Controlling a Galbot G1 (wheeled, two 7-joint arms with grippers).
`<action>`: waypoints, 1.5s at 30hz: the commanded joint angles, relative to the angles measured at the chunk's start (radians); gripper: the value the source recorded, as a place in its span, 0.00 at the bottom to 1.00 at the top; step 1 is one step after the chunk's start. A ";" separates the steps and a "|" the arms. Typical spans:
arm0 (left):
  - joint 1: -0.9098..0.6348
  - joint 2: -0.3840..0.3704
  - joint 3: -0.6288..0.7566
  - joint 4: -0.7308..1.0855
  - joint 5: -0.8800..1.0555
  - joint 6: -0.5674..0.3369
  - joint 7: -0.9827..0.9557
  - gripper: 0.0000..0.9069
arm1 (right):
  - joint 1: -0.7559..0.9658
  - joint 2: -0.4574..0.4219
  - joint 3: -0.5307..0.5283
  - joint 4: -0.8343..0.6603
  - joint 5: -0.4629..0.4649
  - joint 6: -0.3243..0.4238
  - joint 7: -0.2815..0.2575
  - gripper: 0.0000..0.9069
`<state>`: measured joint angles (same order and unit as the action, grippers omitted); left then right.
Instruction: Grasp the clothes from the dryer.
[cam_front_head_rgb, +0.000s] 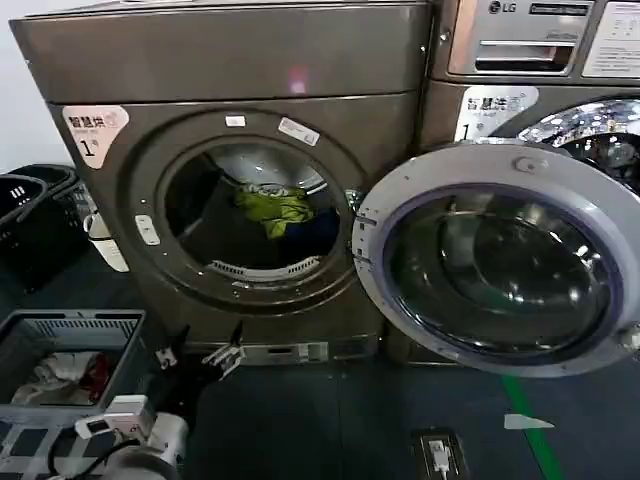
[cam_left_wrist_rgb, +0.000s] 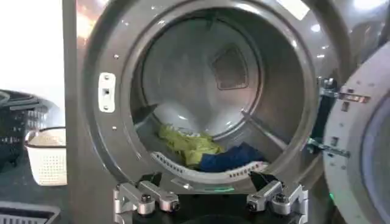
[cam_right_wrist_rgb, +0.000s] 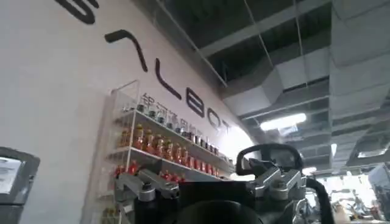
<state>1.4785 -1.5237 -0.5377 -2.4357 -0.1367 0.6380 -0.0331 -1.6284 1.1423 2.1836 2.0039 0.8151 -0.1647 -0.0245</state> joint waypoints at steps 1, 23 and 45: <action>0.000 0.001 0.001 0.001 0.000 0.001 0.000 1.00 | 0.000 0.000 0.001 0.000 0.000 0.000 0.000 1.00; 0.001 -0.001 0.000 -0.001 0.001 0.000 0.000 1.00 | 0.003 -0.001 0.000 -0.004 0.001 -0.001 0.000 1.00; 0.000 -0.005 -0.001 0.004 0.003 -0.003 0.001 1.00 | 0.005 -0.001 -0.002 -0.005 0.000 0.000 -0.003 1.00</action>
<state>1.4783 -1.5290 -0.5395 -2.4327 -0.1337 0.6358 -0.0328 -1.6237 1.1405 2.1814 1.9988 0.8153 -0.1653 -0.0273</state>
